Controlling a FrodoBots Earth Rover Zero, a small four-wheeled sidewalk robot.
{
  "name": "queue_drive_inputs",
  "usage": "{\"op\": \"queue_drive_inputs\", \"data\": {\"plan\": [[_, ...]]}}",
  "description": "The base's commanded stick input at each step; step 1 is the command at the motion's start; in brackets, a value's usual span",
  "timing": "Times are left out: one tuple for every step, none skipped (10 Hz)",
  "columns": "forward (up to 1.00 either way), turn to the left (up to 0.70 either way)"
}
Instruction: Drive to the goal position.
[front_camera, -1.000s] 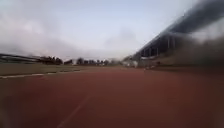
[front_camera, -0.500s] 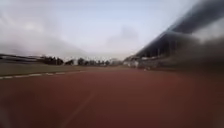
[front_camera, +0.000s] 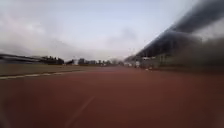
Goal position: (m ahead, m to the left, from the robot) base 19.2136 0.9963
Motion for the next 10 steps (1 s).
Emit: {"op": "queue_drive_inputs", "data": {"plan": [[0.7,-0.22],[0.7,-0.14],[0.7,0.02],[0.7,0.02],[0.7,0.02],[0.7,0.02],[0.7,0.02],[0.7,0.02],[0.7,0.02],[0.7,0.02]]}}
